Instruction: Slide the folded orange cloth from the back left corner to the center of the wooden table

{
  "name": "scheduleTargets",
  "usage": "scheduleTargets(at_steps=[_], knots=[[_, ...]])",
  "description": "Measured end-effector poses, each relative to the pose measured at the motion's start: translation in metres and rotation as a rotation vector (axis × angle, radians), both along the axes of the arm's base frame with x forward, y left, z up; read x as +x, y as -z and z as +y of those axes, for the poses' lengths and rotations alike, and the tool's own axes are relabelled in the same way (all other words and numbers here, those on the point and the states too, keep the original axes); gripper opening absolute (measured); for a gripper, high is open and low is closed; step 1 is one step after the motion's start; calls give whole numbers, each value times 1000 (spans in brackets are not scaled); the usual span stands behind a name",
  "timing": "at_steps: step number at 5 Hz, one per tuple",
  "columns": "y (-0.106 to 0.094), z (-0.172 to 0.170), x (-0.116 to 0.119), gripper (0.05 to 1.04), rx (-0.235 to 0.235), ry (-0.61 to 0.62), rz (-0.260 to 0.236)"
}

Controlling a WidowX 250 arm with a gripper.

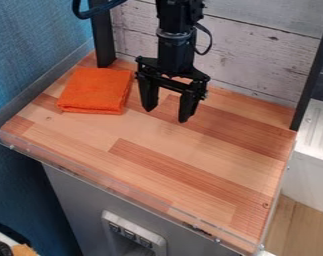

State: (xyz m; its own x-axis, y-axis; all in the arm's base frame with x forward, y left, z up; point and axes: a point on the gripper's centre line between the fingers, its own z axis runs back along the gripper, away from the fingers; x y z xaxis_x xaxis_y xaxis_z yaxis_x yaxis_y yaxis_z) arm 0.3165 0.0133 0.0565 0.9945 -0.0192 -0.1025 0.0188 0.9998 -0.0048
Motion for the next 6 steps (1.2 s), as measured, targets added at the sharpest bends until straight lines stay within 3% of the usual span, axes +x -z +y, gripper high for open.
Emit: scheduleTargets(at_steps=[2, 3, 5, 6], knots=[[3, 34, 3, 994, 2, -9, -33], [1, 54, 8, 994, 0, -12, -74], [-4, 97, 22, 999, 3, -24, -139], [-4, 113, 31, 999, -1, -31, -149]])
